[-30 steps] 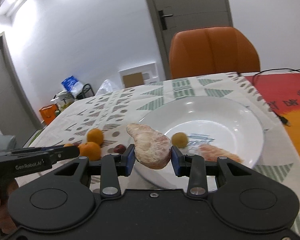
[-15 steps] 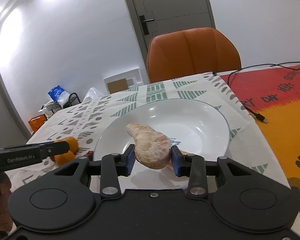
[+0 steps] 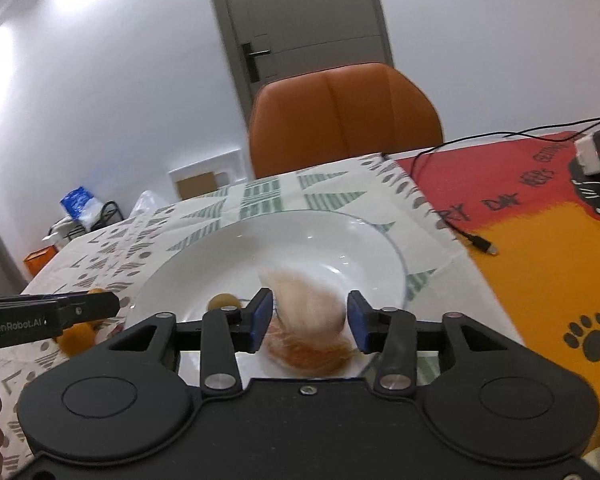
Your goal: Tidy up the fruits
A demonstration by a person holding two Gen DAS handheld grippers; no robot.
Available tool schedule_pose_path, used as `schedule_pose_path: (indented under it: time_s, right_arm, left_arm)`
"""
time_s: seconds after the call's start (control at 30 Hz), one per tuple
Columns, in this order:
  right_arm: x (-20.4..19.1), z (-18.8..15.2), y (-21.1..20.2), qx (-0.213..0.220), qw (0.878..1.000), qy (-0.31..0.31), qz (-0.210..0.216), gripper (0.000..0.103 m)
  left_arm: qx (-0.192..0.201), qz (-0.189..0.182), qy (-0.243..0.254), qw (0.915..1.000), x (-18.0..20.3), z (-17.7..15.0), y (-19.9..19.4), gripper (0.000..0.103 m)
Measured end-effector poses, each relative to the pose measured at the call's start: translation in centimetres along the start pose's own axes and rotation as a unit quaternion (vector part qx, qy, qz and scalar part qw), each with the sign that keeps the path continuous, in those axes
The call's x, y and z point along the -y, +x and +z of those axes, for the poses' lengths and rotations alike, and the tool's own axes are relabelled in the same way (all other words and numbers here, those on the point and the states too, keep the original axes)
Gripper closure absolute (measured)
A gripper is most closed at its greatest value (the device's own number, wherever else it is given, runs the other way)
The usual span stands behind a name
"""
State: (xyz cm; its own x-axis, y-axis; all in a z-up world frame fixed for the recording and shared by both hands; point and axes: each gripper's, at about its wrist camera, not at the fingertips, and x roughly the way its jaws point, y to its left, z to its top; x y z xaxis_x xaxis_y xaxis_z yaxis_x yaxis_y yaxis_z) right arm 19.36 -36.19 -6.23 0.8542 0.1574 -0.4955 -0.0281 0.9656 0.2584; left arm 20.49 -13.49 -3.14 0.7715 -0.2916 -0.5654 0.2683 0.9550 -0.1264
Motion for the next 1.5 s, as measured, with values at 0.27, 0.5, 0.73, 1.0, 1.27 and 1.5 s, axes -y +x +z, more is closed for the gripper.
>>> schedule_pose_path:
  time_s: [0.27,0.5,0.73,1.0,1.27,1.5]
  right_arm:
    - [-0.6,-0.5,-0.1,-0.009,1.000,-0.016,0.019,0.044]
    - [-0.8,-0.8,-0.3,-0.014,0.999,-0.013,0.027,0.038]
    - [-1.6,-0.9,-1.0,-0.008,0.999,-0.022,0.021,0.024]
    - [-3.0,-0.8,-1.5,0.000,1.000,-0.026,0.014,0.010]
    - [-5.4,-0.9,-1.8,0.005,0.998,-0.031,0.046,0.000]
    - [-7.7,-1.2,-1.5,0.000,0.997,-0.039,0.073,0.000]
  left_arm:
    - [-0.009,-0.012,0.011,0.9998,1.1,0.0,0.7,0.081]
    - [-0.015,-0.005,0.022,0.9996,1.9,0.0,0.4,0.076]
    - [-0.016,0.009,0.017,0.9997,1.2,-0.3,-0.7,0.071]
    - [-0.002,0.041,0.022,0.9989,-0.3,-0.8,-3.2,0.037]
    - [0.019,0.091,0.002,0.9956,-3.6,-1.2,-6.2,0.017]
    - [0.018,0.117,-0.017,0.9929,-6.1,-2.0,-7.7,0.017]
